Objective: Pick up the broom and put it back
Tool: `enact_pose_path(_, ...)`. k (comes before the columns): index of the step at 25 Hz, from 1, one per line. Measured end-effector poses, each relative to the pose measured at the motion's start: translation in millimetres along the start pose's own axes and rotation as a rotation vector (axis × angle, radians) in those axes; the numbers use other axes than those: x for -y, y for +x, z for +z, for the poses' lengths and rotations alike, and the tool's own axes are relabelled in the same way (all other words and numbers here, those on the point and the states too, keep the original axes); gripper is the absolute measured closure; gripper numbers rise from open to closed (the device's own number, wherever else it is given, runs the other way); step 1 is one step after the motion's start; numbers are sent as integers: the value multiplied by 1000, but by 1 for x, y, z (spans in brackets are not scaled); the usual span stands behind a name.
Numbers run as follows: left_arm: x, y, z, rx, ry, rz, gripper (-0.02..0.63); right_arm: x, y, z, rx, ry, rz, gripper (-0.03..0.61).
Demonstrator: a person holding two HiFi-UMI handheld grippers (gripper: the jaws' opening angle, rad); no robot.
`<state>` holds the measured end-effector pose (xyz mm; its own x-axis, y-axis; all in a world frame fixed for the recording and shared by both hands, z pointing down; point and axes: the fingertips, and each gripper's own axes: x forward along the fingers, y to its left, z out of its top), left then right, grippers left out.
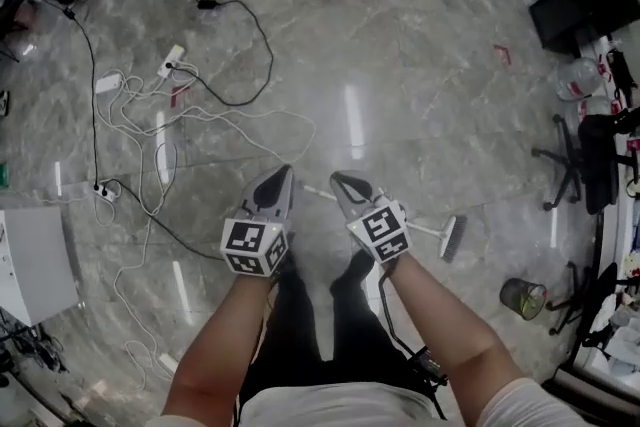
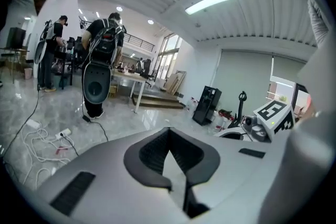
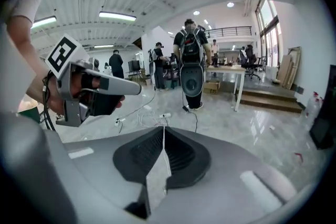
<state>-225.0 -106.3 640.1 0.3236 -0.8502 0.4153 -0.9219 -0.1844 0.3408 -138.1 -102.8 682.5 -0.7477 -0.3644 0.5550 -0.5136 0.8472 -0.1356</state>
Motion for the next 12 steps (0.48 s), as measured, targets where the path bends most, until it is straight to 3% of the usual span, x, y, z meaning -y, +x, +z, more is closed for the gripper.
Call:
enact_pose_path(5, 81, -47, 161, 130, 90, -89, 609, 17, -116, 151, 192, 66, -72, 575)
enact_pose_path(8, 144, -105, 216, 171, 119, -138, 609, -13, -197, 205, 278, 89, -88, 575)
enact_pose_path(12, 199, -148, 260, 227, 172, -161, 609, -36, -264, 264, 398, 70, -101, 577)
